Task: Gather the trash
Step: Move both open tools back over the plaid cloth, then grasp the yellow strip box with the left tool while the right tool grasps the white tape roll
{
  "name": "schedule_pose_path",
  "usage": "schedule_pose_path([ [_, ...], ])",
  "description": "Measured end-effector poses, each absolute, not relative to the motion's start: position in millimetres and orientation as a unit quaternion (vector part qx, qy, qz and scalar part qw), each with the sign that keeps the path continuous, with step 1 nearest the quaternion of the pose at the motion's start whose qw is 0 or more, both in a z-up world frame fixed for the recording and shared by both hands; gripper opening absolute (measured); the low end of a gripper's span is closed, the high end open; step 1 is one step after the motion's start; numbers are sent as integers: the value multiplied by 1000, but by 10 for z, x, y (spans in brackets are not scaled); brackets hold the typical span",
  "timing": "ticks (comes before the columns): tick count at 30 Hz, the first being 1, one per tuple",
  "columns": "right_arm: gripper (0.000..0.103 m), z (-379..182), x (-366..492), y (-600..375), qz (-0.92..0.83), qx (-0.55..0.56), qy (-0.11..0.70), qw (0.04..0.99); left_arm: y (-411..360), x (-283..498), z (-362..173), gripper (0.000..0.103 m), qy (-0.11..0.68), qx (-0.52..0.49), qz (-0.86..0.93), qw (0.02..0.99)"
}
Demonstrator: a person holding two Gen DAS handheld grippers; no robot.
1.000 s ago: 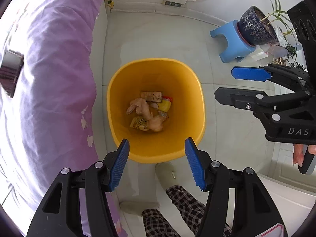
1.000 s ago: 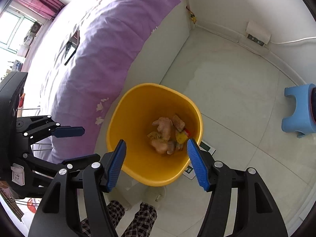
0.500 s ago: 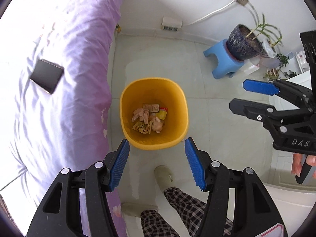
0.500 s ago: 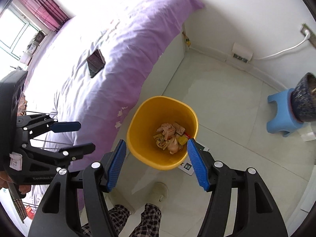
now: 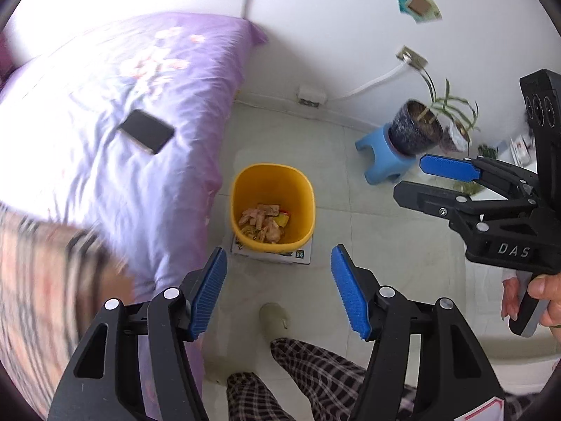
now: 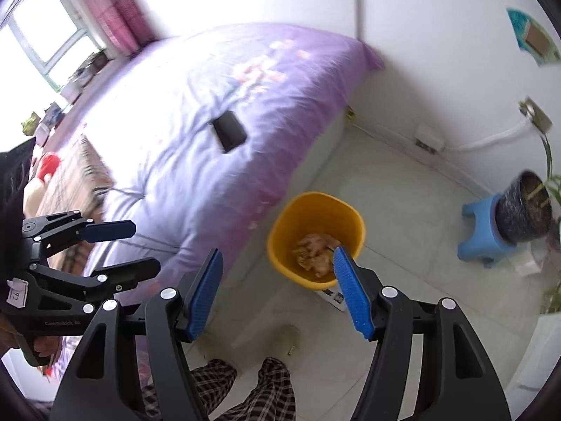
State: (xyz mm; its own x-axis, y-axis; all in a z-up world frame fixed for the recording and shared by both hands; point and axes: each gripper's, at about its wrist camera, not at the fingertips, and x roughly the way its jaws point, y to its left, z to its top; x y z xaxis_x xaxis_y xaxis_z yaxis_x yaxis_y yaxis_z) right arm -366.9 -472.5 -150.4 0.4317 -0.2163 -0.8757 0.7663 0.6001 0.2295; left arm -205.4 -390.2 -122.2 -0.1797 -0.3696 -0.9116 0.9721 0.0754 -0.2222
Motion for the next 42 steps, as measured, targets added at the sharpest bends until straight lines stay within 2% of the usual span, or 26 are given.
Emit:
schedule_pose_path([
  [8, 67, -1055, -3151, -4044, -234, 251, 410, 845, -2977, -1509, -955, 63, 493, 252, -535, 638],
  [19, 67, -853, -2221, -3206, -88, 180, 417, 886, -1679, -868, -835, 63, 524, 150, -402, 736],
  [32, 68, -639, -1528, -2368, 18, 120, 426, 897, -590, -466, -853, 63, 545, 78, -321, 771],
  [42, 71, -757, -1145, -1980, 38, 111, 441, 890, -90, -130, -928, 64, 550, 61, -285, 782],
])
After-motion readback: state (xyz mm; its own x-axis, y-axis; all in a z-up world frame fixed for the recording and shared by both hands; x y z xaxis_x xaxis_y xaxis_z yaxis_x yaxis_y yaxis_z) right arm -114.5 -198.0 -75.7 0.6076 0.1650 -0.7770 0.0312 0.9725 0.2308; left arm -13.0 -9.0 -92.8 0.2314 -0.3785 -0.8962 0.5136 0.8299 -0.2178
